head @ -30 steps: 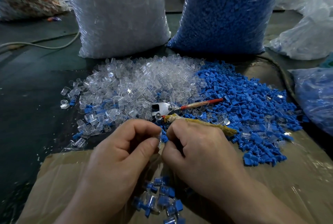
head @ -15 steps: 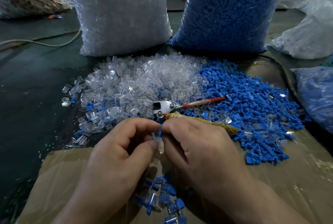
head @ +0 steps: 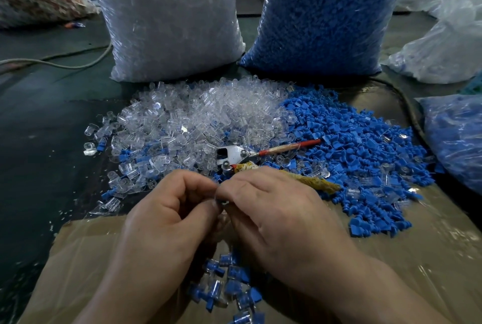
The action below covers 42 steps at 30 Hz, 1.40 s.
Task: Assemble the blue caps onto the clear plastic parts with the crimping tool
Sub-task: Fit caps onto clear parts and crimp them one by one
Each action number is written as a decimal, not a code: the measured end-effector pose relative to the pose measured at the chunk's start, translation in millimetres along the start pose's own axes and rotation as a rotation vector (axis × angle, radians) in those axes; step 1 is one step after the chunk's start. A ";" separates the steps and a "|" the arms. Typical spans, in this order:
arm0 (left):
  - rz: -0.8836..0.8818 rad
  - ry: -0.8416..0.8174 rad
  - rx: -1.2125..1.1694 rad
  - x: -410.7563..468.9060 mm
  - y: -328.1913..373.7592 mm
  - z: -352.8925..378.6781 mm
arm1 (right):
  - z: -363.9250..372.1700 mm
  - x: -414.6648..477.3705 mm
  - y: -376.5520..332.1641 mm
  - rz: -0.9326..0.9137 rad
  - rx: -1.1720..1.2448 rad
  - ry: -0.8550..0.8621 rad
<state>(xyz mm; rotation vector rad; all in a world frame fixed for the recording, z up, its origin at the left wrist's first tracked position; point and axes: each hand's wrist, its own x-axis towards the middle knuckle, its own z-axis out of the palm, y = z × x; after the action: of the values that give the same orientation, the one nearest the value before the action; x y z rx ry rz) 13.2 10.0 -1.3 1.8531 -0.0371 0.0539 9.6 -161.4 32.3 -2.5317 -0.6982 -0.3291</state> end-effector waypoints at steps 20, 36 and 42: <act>-0.232 -0.016 -0.514 4.0 13.3 -6.0 | -4.0 10.4 51.8 0.376 -0.397 -0.207; -0.097 0.122 -0.318 8.7 -3.2 -8.0 | -19.2 -1.5 32.1 0.220 -0.138 0.016; -0.009 0.132 -0.376 10.1 2.5 -10.1 | -19.8 -4.7 29.9 0.141 -0.151 -0.062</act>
<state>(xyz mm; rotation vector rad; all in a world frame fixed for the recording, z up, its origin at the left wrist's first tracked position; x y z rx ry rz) 22.9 19.0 4.5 1.4704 0.0502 0.1532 19.6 -196.0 35.8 -2.7273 -0.5311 -0.2646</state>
